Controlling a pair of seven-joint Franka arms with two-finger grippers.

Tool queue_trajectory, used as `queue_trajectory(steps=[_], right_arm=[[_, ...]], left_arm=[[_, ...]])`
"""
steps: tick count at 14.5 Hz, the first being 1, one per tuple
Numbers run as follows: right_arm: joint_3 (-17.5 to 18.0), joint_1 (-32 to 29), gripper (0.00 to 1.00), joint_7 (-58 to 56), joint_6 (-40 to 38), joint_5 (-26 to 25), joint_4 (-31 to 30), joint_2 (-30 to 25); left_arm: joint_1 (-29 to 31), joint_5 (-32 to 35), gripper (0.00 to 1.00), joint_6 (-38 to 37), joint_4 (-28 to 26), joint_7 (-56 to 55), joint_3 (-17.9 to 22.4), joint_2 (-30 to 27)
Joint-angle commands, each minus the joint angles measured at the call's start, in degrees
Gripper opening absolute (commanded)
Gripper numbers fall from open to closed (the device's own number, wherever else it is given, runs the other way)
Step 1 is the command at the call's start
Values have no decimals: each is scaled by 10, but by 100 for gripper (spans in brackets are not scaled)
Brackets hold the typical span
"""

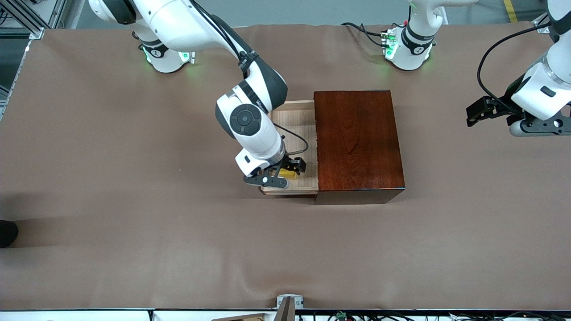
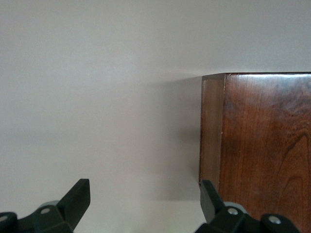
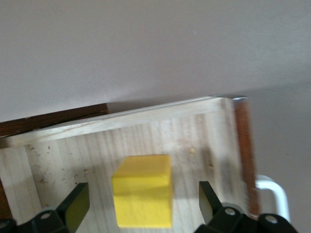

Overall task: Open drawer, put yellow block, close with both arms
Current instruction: 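Release the yellow cube into the drawer and lift the right gripper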

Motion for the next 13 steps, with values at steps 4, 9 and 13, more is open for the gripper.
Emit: queue_trajectory(steps=[4,9,13], right_arm=[[0,-108,100,-46,-197,51,-8,-134],[-7,-199,100,-123,-337,-61,-15,-228],[-7,-293,100,-269,-363,-113,-53,-273]], left_arm=[[-4,10,100,-4,1,9,3,-2],[-12,4,100,1,3,-7,-2,9],[-21,3,100,1,29,-96,-40,42]])
